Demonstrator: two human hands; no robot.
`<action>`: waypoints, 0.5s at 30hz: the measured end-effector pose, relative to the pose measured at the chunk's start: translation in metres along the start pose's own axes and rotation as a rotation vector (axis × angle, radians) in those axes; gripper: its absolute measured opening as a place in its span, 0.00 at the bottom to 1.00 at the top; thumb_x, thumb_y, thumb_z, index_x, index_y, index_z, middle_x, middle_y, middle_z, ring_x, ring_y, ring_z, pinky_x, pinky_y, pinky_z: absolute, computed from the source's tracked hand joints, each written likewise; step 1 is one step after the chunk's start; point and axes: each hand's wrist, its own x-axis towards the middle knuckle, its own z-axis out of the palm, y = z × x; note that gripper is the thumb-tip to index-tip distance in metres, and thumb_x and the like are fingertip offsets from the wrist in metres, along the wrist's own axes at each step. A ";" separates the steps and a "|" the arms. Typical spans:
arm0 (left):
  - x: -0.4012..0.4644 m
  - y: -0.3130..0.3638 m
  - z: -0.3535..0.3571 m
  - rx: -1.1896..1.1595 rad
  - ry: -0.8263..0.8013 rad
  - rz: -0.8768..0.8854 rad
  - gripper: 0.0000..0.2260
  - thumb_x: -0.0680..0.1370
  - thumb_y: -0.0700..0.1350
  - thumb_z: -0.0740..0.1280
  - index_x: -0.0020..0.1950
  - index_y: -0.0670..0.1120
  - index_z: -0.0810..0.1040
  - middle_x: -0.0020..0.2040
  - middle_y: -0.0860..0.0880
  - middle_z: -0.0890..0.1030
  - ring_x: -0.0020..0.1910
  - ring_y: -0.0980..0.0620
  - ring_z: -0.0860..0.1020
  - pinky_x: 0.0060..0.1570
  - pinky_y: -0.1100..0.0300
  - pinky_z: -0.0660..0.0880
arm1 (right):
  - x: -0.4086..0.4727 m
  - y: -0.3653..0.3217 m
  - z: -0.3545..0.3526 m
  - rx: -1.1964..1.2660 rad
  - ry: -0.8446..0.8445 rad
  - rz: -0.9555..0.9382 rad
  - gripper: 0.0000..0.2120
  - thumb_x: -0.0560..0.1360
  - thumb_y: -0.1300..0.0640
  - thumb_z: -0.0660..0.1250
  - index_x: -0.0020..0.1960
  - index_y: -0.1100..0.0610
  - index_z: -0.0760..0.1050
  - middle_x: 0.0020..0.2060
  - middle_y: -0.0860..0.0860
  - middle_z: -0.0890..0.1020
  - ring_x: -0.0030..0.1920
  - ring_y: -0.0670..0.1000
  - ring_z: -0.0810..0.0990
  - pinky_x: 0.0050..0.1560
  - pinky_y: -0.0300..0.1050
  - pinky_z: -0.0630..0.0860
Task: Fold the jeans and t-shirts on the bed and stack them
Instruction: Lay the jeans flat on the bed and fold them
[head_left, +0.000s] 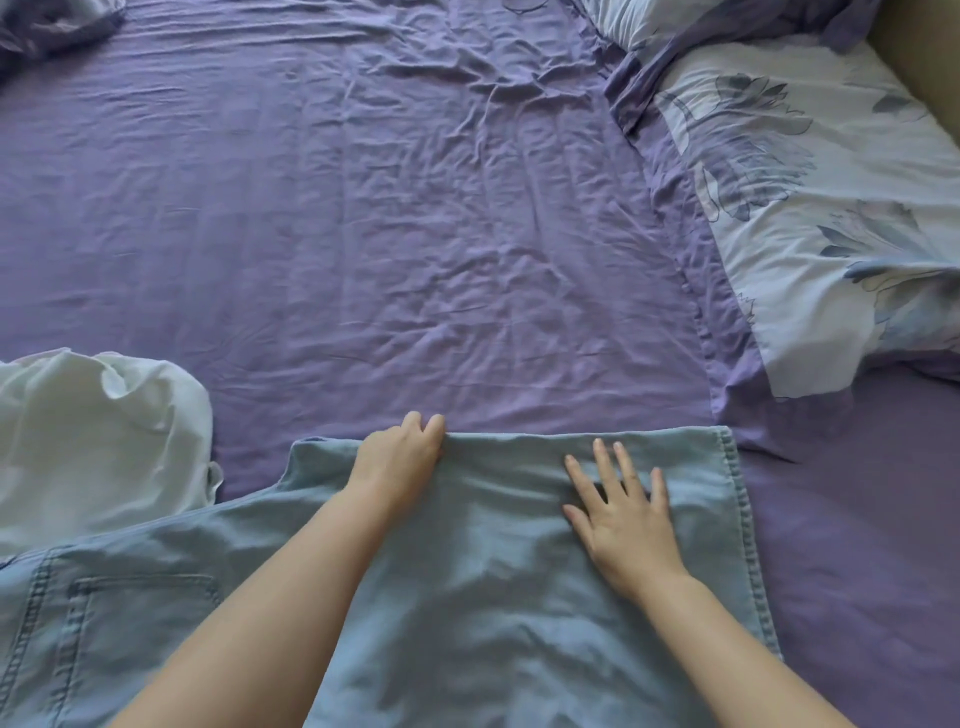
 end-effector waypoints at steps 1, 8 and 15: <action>0.001 -0.001 -0.002 0.009 0.052 0.028 0.03 0.79 0.41 0.60 0.52 0.45 0.69 0.43 0.44 0.68 0.38 0.41 0.78 0.31 0.53 0.64 | 0.000 0.000 0.001 -0.008 0.005 0.001 0.28 0.79 0.39 0.45 0.75 0.42 0.38 0.76 0.52 0.40 0.75 0.56 0.37 0.70 0.65 0.39; -0.006 0.012 -0.003 0.140 0.270 -0.015 0.16 0.58 0.41 0.80 0.42 0.45 0.82 0.40 0.45 0.81 0.38 0.44 0.81 0.38 0.53 0.78 | -0.022 -0.029 0.002 0.009 0.136 -0.108 0.28 0.74 0.39 0.50 0.70 0.48 0.67 0.70 0.59 0.68 0.70 0.62 0.65 0.65 0.68 0.55; -0.109 0.056 0.053 -0.041 0.033 0.062 0.24 0.75 0.54 0.55 0.67 0.49 0.75 0.70 0.42 0.70 0.68 0.40 0.70 0.65 0.36 0.59 | -0.055 -0.048 0.017 0.038 0.051 -0.029 0.29 0.72 0.39 0.51 0.68 0.49 0.70 0.68 0.58 0.71 0.70 0.61 0.67 0.66 0.64 0.52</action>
